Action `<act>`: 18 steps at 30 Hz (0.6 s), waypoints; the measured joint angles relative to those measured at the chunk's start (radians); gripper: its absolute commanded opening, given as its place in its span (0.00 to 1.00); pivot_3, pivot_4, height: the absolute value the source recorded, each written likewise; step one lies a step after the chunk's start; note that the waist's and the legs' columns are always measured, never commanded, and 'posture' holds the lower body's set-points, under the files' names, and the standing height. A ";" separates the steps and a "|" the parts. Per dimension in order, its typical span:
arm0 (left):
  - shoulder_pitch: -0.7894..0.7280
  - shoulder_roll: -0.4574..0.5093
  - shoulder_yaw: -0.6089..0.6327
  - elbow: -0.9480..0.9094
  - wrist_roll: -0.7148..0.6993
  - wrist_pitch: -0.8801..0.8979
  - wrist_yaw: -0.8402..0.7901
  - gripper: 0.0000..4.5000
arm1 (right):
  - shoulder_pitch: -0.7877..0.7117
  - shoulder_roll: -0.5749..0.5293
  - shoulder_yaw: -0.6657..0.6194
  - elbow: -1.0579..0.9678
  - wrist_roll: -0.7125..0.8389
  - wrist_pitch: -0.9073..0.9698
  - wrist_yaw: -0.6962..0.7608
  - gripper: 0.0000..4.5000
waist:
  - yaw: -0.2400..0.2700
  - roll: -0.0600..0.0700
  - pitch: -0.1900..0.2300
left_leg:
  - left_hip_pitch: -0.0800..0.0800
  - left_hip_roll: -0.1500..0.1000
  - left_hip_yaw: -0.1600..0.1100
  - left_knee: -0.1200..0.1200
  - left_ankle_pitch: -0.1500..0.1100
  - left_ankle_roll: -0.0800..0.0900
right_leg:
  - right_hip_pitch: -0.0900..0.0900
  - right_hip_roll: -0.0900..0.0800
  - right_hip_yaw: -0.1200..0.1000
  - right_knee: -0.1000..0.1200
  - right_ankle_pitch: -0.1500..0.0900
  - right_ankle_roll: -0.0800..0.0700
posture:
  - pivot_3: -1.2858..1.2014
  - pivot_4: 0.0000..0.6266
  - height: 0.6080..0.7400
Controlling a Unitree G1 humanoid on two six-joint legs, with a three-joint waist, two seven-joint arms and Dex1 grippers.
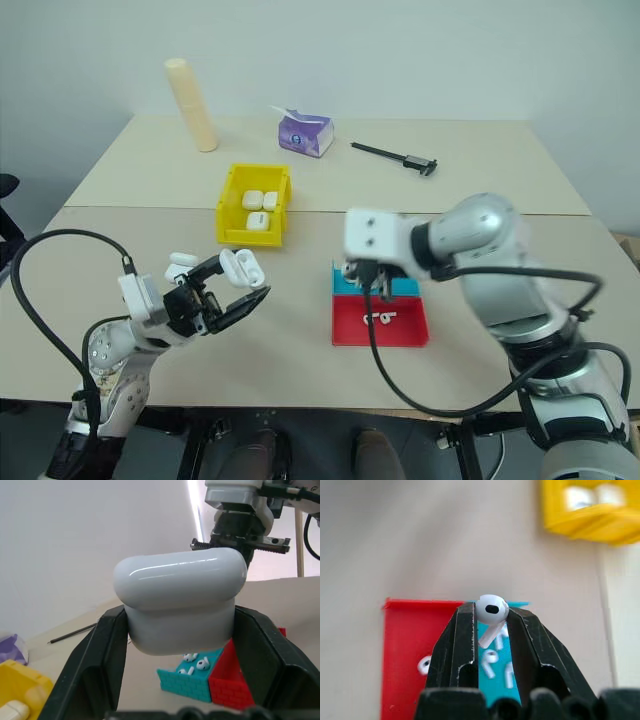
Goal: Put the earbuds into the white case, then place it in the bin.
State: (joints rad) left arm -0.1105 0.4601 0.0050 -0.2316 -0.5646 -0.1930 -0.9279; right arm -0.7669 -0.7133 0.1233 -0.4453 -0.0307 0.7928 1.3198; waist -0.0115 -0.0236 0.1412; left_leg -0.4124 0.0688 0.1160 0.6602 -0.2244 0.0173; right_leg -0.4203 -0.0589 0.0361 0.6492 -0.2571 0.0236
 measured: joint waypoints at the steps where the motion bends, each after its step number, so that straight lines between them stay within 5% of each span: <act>1: -0.018 0.000 -0.009 -0.010 -0.019 0.032 -0.006 0.64 | 0.004 0.020 -0.066 0.014 0.044 -0.014 -0.025 0.20 | -0.001 0.000 0.000 | 0.000 0.000 0.000 0.000 0.000 0.000 | 0.000 0.000 0.000 0.000 0.000 0.000 | 0.52 0.24 1.00; 8: -0.128 0.008 -0.046 -0.102 -0.151 0.218 -0.067 0.64 | 0.039 0.235 -0.384 0.013 0.377 -0.212 -0.149 0.20 | -0.004 0.000 0.000 | 0.000 0.000 0.000 0.000 0.000 0.000 | 0.000 0.001 0.002 0.000 0.000 0.000 | 0.52 0.24 1.00; 13: -0.142 0.026 -0.048 -0.134 -0.189 0.273 -0.146 0.64 | 0.126 0.338 -0.397 -0.023 0.602 -0.310 -0.163 0.20 | -0.003 0.000 0.000 | 0.002 0.000 0.000 0.000 0.000 0.000 | 0.002 0.001 0.001 0.000 0.000 0.001 | 0.52 0.24 1.00; 18: -0.155 0.008 -0.048 -0.134 -0.189 0.276 -0.186 0.64 | 0.184 0.366 -0.332 -0.021 0.647 -0.424 -0.143 0.20 | -0.003 0.000 0.000 | 0.002 0.000 0.000 0.000 0.000 0.000 | 0.003 0.001 0.001 0.000 0.000 0.001 | 0.52 0.24 1.00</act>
State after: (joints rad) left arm -0.2660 0.4676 -0.0433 -0.3660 -0.7540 0.0832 -1.1137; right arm -0.5832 -0.3472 -0.2089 -0.4665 0.6160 0.3691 1.1764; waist -0.0141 -0.0236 0.1411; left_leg -0.4099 0.0689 0.1161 0.6599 -0.2241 0.0170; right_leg -0.4178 -0.0575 0.0375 0.6490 -0.2568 0.0244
